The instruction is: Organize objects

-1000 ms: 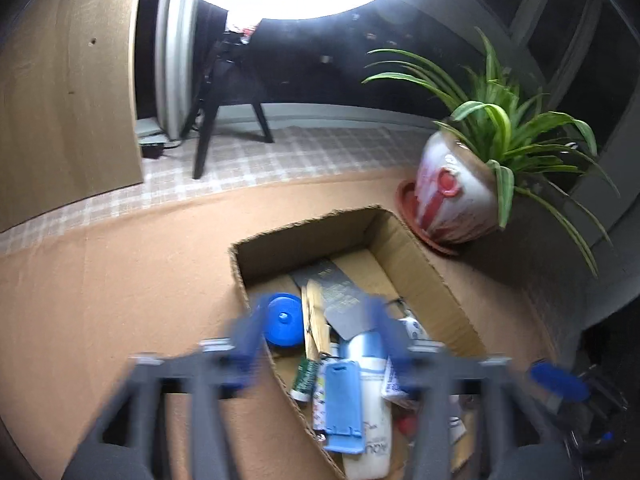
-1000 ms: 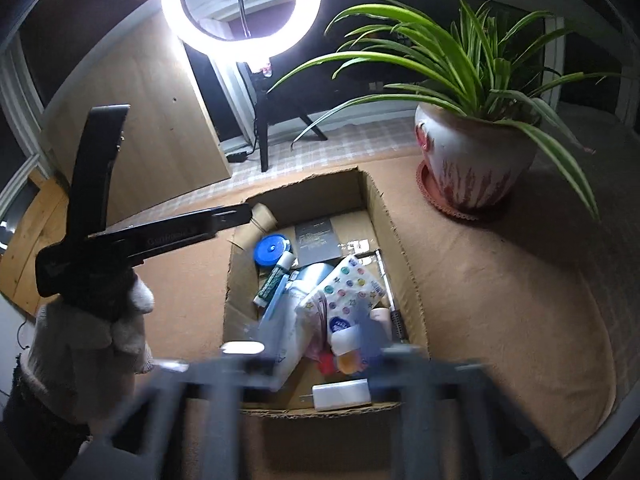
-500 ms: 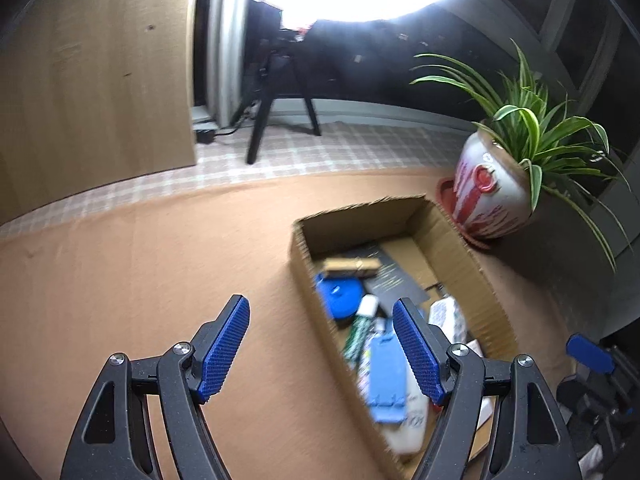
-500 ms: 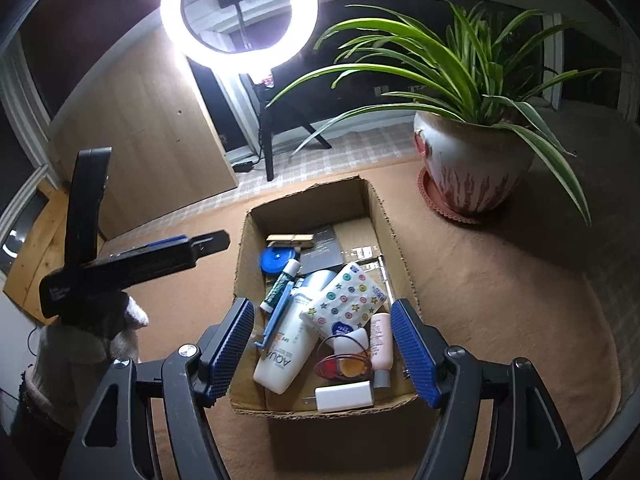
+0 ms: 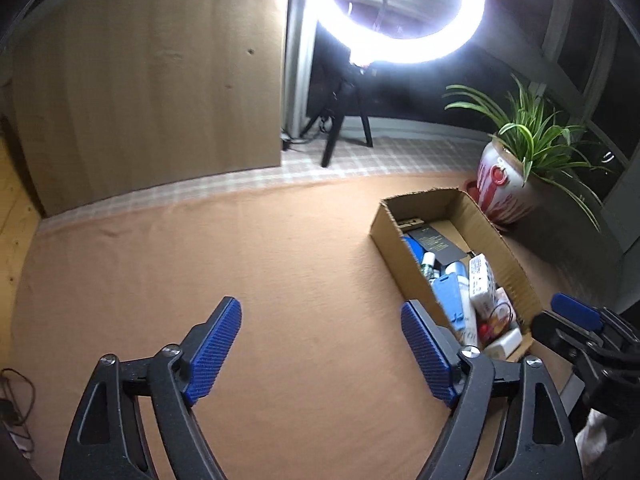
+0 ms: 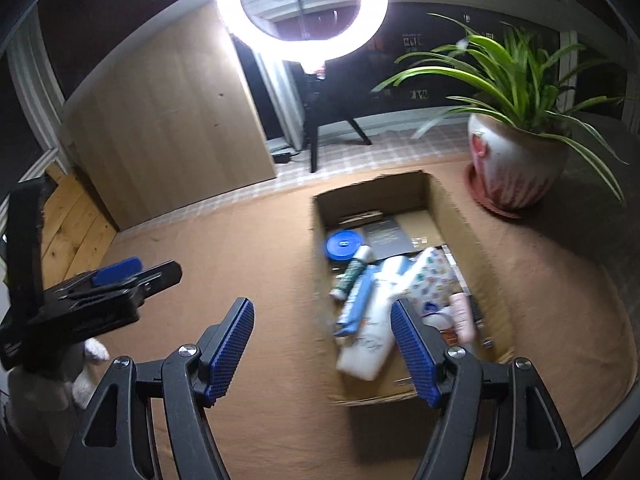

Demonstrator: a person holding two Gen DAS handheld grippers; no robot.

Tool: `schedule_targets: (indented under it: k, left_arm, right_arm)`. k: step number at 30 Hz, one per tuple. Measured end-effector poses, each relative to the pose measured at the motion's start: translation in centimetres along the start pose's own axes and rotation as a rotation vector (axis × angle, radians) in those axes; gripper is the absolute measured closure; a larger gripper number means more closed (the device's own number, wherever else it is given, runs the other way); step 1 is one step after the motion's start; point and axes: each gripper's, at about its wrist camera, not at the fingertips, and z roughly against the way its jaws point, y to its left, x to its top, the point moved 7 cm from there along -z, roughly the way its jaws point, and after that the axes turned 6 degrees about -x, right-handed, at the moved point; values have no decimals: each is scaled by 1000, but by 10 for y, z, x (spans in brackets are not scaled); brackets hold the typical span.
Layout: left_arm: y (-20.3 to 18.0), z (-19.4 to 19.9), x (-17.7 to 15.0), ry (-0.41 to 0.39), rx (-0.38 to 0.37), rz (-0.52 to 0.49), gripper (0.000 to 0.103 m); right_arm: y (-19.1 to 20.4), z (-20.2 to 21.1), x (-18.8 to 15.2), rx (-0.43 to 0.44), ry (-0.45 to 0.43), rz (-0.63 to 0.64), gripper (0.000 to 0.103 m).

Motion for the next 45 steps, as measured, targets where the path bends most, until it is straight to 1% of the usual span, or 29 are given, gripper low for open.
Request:
schedule_targets:
  k: [4, 8, 12, 14, 19, 21, 24, 30, 38, 45]
  left_arm:
    - [27, 31, -8, -32, 13, 6, 14]
    - [50, 50, -21, -39, 32, 2, 13]
    - [72, 61, -38, -17, 32, 13, 12]
    - [84, 66, -49, -11, 35, 38, 12]
    - [115, 77, -72, -6, 94, 53, 10]
    - [124, 81, -78, -10, 95, 64, 10]
    - [135, 85, -88, -8, 121, 59, 9]
    - [146, 86, -100, 25, 133, 67, 9]
    - [151, 90, -103, 17, 147, 102, 9]
    - [147, 89, -103, 18, 156, 123, 9]
  right_arm:
    - [34, 1, -9, 7, 6, 23, 35]
    - [62, 2, -19, 8, 8, 41, 35]
    - [85, 1, -28, 2, 13, 63, 35]
    - [96, 0, -34, 1, 16, 72, 35]
    - [121, -4, -50, -12, 19, 112, 35]
    - [129, -5, -57, -13, 16, 122, 35]
    - [137, -9, -66, -11, 23, 124, 35]
    - [145, -13, -76, -7, 36, 120, 35]
    - [150, -13, -73, -8, 41, 142, 35]
    - [149, -13, -72, 0, 53, 154, 35]
